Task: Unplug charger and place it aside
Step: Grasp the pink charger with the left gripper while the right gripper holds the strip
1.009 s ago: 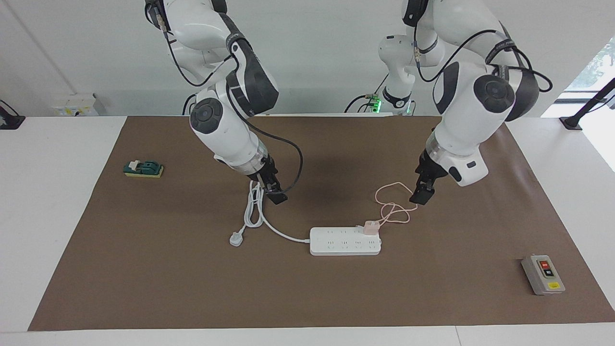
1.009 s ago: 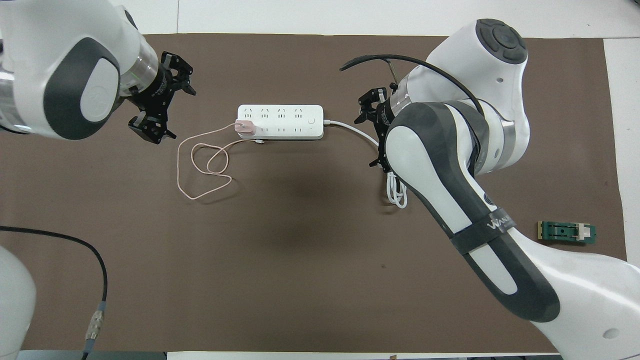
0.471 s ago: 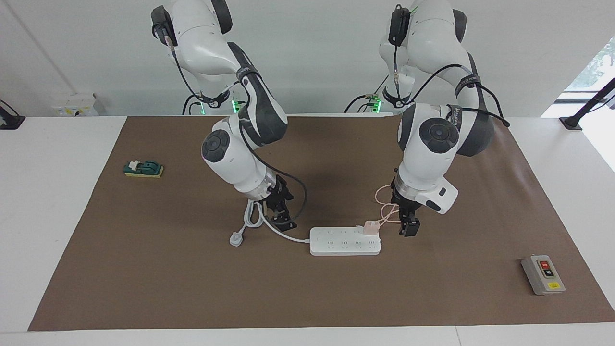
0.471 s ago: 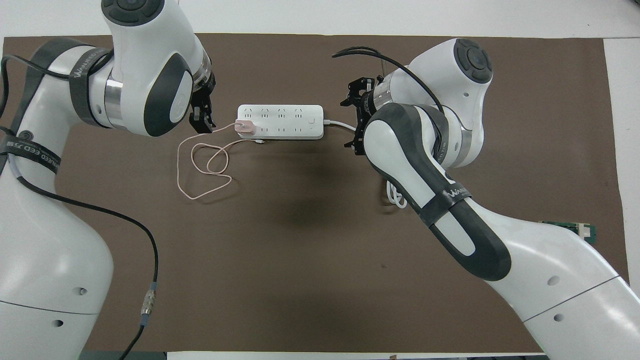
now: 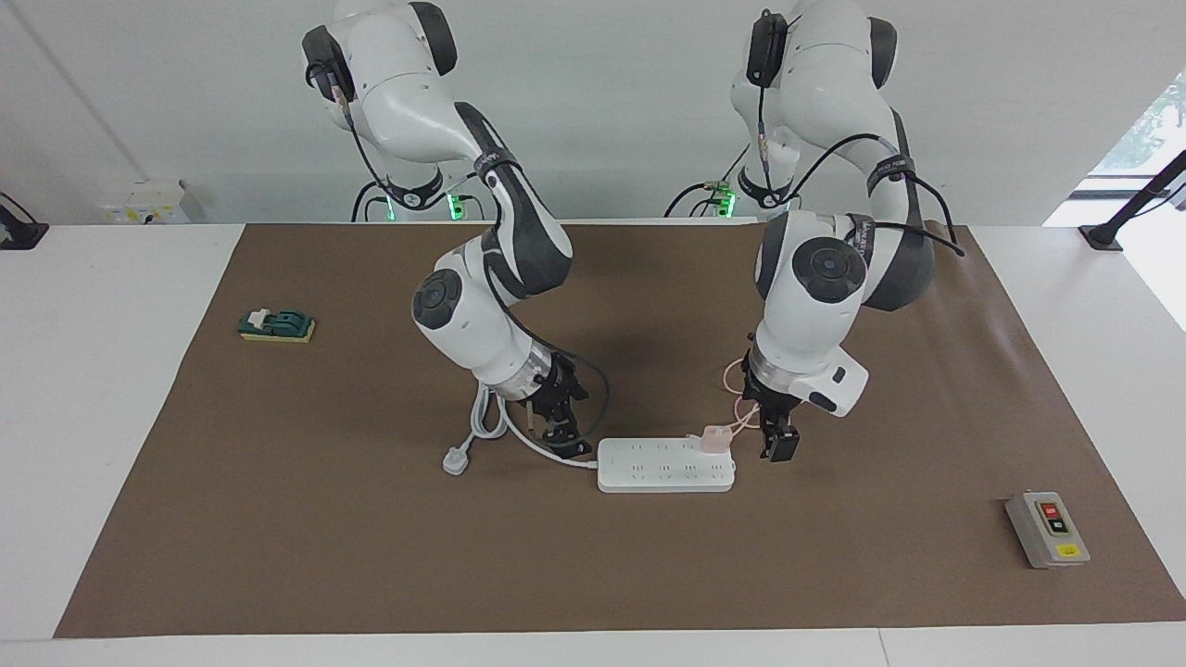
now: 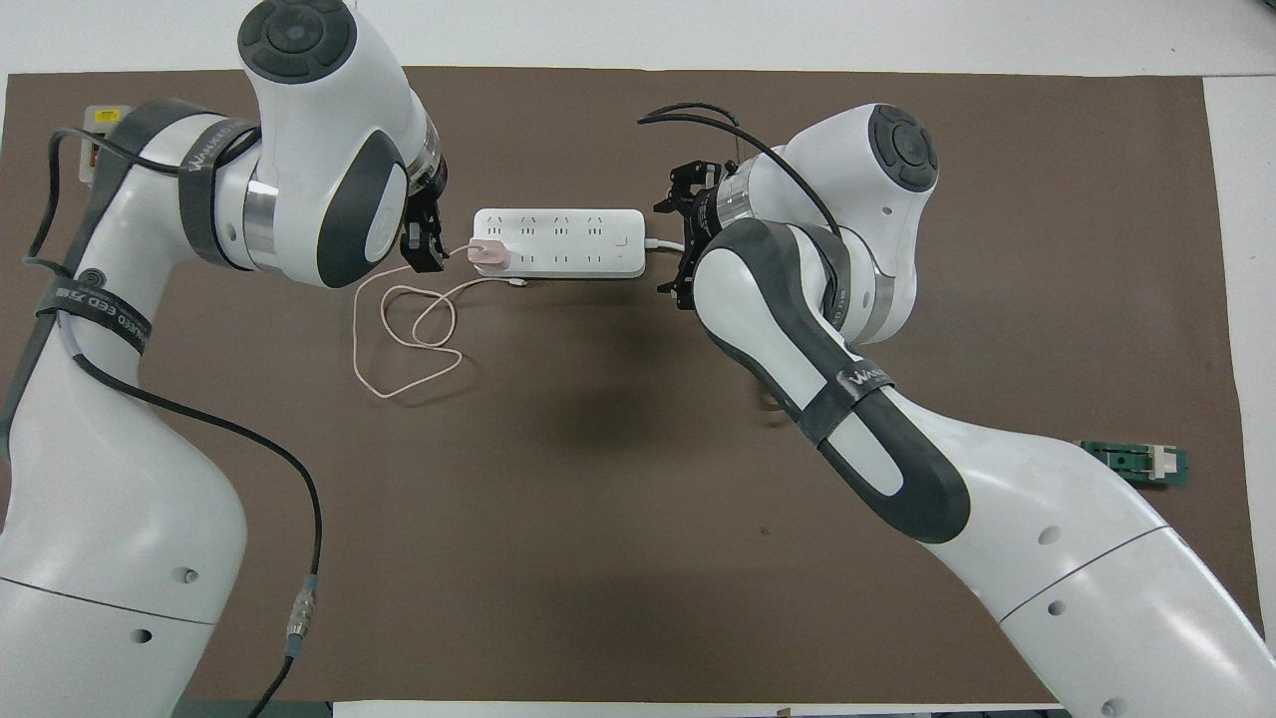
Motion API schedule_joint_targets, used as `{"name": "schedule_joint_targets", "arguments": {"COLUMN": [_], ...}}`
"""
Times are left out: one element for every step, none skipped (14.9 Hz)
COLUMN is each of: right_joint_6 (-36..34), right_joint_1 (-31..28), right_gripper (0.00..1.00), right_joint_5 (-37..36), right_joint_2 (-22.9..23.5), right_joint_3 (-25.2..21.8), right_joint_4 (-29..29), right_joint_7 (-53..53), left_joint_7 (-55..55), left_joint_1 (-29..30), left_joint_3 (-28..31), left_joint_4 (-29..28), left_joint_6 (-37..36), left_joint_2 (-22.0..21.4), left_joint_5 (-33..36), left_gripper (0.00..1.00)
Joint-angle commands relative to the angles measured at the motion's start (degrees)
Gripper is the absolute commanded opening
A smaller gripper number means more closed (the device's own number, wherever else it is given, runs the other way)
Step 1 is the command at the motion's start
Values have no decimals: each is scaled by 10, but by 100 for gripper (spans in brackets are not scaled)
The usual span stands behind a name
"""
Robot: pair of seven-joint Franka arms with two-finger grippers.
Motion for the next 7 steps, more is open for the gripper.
{"name": "schedule_joint_targets", "arguments": {"right_joint_6": [9, 8, 2, -1, -1, 4, 6], "right_joint_1": [-1, -2, -5, -7, -1, 1, 1], "right_gripper": [100, 100, 100, 100, 100, 100, 100], "right_joint_5": [11, 11, 11, 12, 18, 21, 23], "right_joint_2": [24, 28, 36, 53, 67, 75, 81], "right_joint_3": [2, 2, 2, 2, 2, 2, 2], "right_joint_4": [15, 15, 24, 45, 63, 70, 76], "right_joint_7": [-6, -22, -34, -36, -36, -36, -36], "left_joint_7": [1, 11, 22, 39, 62, 80, 94], "left_joint_1": [-20, -24, -24, -24, -24, -24, -24], "left_joint_3": [3, 2, -1, -3, -4, -4, -4], "left_joint_4": [-66, -77, -84, -88, -91, -96, -104], "left_joint_6": [30, 34, 35, 35, 35, 35, 38], "left_joint_2": [-38, -44, -45, -49, -51, -52, -55], "left_joint_5": [-4, -5, -8, -18, -27, -34, -38], "left_gripper": [100, 100, 100, 100, 100, 100, 100]}}
